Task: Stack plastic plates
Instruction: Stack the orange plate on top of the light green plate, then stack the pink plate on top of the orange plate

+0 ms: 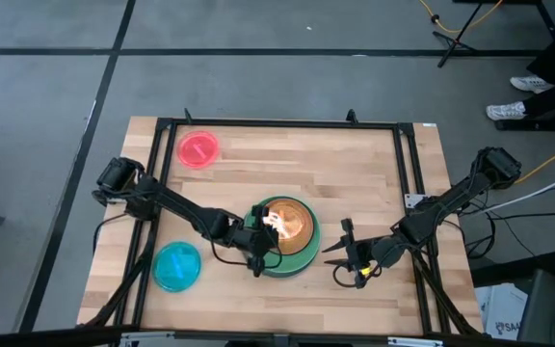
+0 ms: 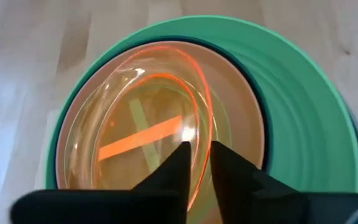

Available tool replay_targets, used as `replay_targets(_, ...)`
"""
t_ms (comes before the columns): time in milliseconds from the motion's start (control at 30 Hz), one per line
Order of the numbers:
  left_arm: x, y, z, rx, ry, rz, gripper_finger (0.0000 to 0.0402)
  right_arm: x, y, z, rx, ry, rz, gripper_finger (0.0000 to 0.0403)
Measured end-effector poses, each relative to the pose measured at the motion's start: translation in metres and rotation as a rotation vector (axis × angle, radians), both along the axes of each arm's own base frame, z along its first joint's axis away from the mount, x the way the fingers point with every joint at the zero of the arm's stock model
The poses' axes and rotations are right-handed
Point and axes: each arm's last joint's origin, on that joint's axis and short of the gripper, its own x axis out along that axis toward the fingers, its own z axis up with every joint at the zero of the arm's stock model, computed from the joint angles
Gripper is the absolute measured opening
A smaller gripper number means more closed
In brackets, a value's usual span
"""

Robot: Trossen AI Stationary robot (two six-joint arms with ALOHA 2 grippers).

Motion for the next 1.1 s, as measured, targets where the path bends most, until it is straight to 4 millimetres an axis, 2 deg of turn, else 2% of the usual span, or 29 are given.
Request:
replay_targets(133, 0.0, -0.001, 0.0, 0.0, 0.001, -0.003, 0.0087, 0.0, 0.0, 0.0, 0.0, 0.0, 0.0, 0.0124)
replay_targets(267, -0.002, -0.004, 0.003, -0.004, 0.0, -0.014, 0.01, 0.0, 0.0, 0.0, 0.0, 0.0, 0.0, 0.0124)
replay_targets(633, -0.011, -0.016, 0.026, 0.026, 0.153, 0.003, 0.0102, 0.0, 0.0, 0.0, 0.001, 0.001, -0.001, 0.0124)
replay_targets(800, -0.018, -0.012, 0.028, 0.031, 0.204, 0.035, 0.0102, 0.0, 0.0, 0.0, 0.004, 0.002, -0.002, 0.0124)
replay_targets(1100, -0.036, -0.002, 0.054, 0.057, 0.176, 0.091, 0.0102, -0.001, 0.0, -0.002, 0.003, 0.017, -0.006, 0.0124)
